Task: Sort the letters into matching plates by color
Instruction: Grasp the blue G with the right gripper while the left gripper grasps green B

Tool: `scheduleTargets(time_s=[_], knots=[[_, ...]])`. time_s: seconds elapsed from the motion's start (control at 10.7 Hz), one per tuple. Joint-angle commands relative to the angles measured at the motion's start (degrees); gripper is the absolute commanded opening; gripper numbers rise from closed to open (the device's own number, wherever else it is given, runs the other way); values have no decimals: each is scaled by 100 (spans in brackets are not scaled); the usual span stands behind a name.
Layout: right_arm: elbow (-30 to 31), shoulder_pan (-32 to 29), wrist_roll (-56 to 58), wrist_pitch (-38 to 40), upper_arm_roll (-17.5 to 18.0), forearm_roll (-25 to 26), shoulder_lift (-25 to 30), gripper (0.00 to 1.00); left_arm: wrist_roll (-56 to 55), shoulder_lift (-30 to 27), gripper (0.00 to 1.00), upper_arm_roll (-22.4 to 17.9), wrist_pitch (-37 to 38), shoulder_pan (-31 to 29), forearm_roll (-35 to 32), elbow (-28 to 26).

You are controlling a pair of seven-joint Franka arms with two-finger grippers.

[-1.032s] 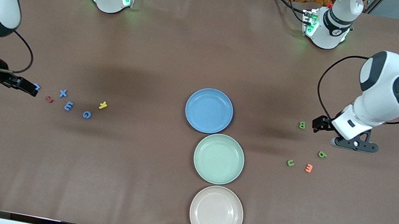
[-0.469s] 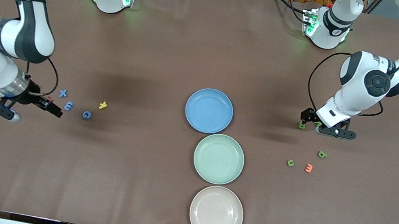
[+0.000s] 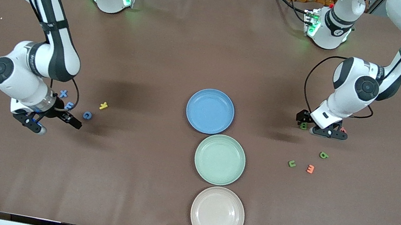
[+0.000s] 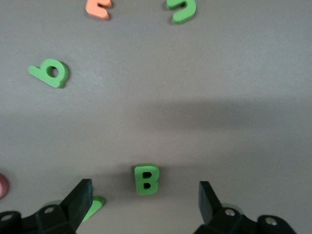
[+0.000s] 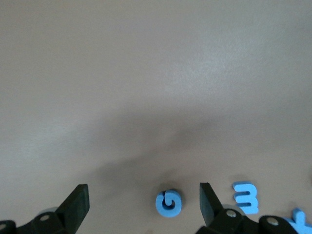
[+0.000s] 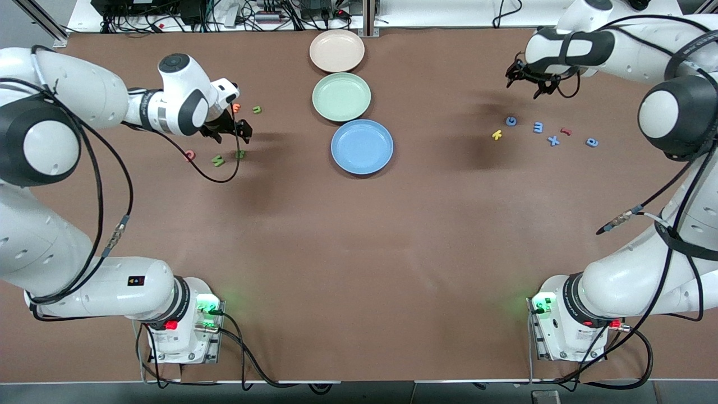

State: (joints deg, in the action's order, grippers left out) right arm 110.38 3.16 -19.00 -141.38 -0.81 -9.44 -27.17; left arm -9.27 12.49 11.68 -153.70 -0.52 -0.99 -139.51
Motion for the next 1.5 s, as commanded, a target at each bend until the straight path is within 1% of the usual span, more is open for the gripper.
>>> scheduleTargets(time_s=[0.0,0.09,0.19,0.38,0.56,0.66,0.75,0.84,0.94,1.03,1.13,1.22,1.41], knots=[[360,18,-60,-529,-16,-75,-165,100,-206,332,91,27,-388,-1,99,-41],[414,27,-60,-566,-16,-40,-209,100,-276,394,90,27,-432,17,91,-33],[484,27,-51,-566,-16,-23,-209,100,-303,438,88,27,-476,25,91,-41],[555,44,-51,-557,-25,196,-201,100,-303,526,87,27,-546,25,91,-85],[625,106,-69,-566,-25,355,-244,100,-303,570,82,27,-564,25,91,-129],[625,115,-77,-566,-25,373,-262,100,-303,588,74,27,-582,25,91,-138],[625,150,-112,-575,-25,382,-314,100,-303,614,62,27,-608,25,91,-155],[634,167,-113,-575,-25,425,-324,100,-303,623,53,27,-643,25,91,-164],[643,168,-113,-566,-25,478,-324,100,-303,623,34,27,-661,25,91,-173],[704,168,-113,-575,-34,531,-324,100,-303,588,10,27,-661,17,91,-199],[756,168,-113,-575,-34,540,-315,100,-303,536,0,19,-661,17,91,-208],[792,168,-113,-575,-34,601,-306,97,-303,535,0,27,-661,17,91,-182],[801,159,-113,-575,-34,733,-306,79,-303,518,0,36,-652,43,64,-42]])
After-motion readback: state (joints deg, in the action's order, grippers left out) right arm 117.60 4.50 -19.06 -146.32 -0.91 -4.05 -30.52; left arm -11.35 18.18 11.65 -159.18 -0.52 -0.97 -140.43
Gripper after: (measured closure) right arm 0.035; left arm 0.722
